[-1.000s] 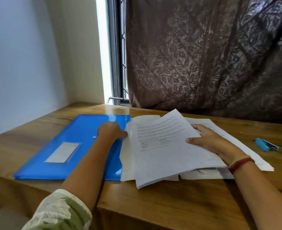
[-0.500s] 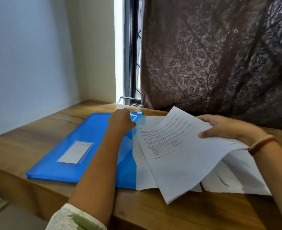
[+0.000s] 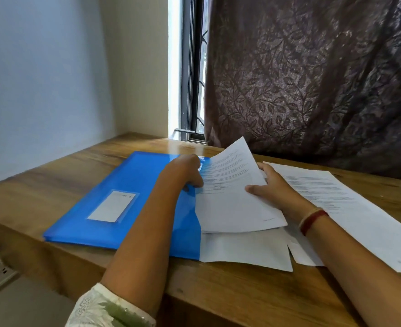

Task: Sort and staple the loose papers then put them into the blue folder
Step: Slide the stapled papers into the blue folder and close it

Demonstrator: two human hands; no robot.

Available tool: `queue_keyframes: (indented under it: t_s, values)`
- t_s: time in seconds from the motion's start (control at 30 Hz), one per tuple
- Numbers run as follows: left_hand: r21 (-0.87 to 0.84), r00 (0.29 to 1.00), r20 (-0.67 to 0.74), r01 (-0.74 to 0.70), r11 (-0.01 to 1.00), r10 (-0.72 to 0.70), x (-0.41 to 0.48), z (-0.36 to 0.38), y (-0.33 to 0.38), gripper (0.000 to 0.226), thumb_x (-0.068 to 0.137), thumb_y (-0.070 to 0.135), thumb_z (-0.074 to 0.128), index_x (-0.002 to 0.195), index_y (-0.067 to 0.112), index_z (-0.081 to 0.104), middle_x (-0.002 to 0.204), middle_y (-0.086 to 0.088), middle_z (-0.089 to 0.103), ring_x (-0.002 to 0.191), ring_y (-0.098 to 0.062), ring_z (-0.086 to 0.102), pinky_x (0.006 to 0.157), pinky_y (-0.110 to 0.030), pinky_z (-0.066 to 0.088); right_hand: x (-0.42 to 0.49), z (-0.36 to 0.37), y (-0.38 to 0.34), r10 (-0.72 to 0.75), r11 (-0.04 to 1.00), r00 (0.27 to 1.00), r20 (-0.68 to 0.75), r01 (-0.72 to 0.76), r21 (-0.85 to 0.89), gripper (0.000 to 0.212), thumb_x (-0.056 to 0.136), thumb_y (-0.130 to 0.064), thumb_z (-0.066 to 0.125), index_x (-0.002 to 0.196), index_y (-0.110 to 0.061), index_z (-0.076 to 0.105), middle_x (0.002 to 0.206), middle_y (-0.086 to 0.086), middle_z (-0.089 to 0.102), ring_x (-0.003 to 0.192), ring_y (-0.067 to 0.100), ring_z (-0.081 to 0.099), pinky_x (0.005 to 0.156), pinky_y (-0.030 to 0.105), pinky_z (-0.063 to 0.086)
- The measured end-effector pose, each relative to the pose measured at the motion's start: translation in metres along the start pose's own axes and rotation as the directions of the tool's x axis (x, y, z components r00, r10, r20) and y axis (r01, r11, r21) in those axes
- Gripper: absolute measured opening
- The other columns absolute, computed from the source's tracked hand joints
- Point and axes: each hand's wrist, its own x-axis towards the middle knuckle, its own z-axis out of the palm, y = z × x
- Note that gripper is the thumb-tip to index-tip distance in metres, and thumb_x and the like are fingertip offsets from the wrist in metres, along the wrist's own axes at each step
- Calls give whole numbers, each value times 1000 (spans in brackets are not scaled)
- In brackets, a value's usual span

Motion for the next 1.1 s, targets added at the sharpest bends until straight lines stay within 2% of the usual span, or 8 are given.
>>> queue_keyframes:
  t_s: [0.17, 0.4, 0.53, 0.6, 0.77, 0.93, 1.0, 1.1]
  values:
    - [-34, 994, -112, -23, 999, 20, 0, 3, 3, 43, 83, 9, 65, 126, 5, 57, 122, -14, 58, 86, -25, 62, 80, -32, 55, -5, 31, -15, 127, 976, 990, 55, -135, 173, 57, 90, -7, 63, 139, -16, 36, 91, -9, 54, 75, 5, 55, 42, 11, 45]
    - [-43, 973, -229, -43, 998, 32, 4, 14, 9, 38, 85, 14, 63, 122, 6, 57, 123, -13, 58, 111, -27, 57, 84, -30, 46, -4, 109, -46, 58, 936, 990, 132, -100, 338, 41, 91, 4, 52, 129, -9, 43, 114, 13, 61, 98, 24, 64, 74, 33, 57]
    - [-44, 965, -261, -19, 999, 6, 5, 14, 5, 33, 86, 14, 63, 117, 5, 57, 118, -14, 60, 108, -29, 58, 80, -29, 44, -5, 107, -52, 159, 862, 956, 247, -256, 437, 20, 92, 7, 51, 103, -8, 57, 93, 11, 66, 77, 16, 66, 59, 25, 56]
    - [-49, 966, -258, -21, 999, 7, 6, 15, 5, 29, 86, 15, 64, 112, 5, 57, 114, -13, 60, 105, -28, 58, 76, -28, 42, -4, 95, -45, 233, 860, 953, 192, -294, 416, 20, 90, 7, 57, 91, -13, 54, 91, 8, 63, 78, 15, 63, 58, 22, 53]
    - [-55, 976, -216, -24, 998, 11, 11, 21, 8, 27, 82, 22, 71, 92, 11, 49, 93, -8, 54, 93, -23, 57, 71, -27, 42, 0, 97, -39, 230, 902, 962, 149, -268, 339, 28, 87, 18, 49, 108, 3, 60, 99, 14, 64, 87, 23, 65, 60, 20, 57]
    - [14, 982, -189, -2, 1000, 5, 14, 26, 9, 30, 85, 28, 68, 82, 10, 44, 82, -2, 48, 97, -26, 59, 72, -27, 42, -3, 90, -45, 195, 886, 966, 168, -247, 392, 23, 86, 19, 48, 89, 2, 63, 85, 14, 65, 76, 21, 65, 65, 19, 58]
    - [44, 990, -141, 14, 999, -8, 13, 27, 11, 31, 83, 25, 71, 99, 8, 51, 95, -7, 55, 101, -26, 59, 77, -28, 44, 0, 73, -36, 209, 899, 974, 83, -225, 376, 14, 85, 11, 59, 92, 0, 65, 96, 22, 68, 87, 30, 69, 84, 33, 58]
    - [77, 997, -77, 29, 997, -23, 15, 28, 12, 30, 77, 16, 73, 94, 8, 49, 98, -10, 56, 95, -26, 57, 75, -30, 45, 2, 24, -13, 106, 979, 977, -186, -69, 193, 13, 82, -3, 70, 94, -9, 70, 103, 15, 71, 95, 28, 67, 94, 41, 53]
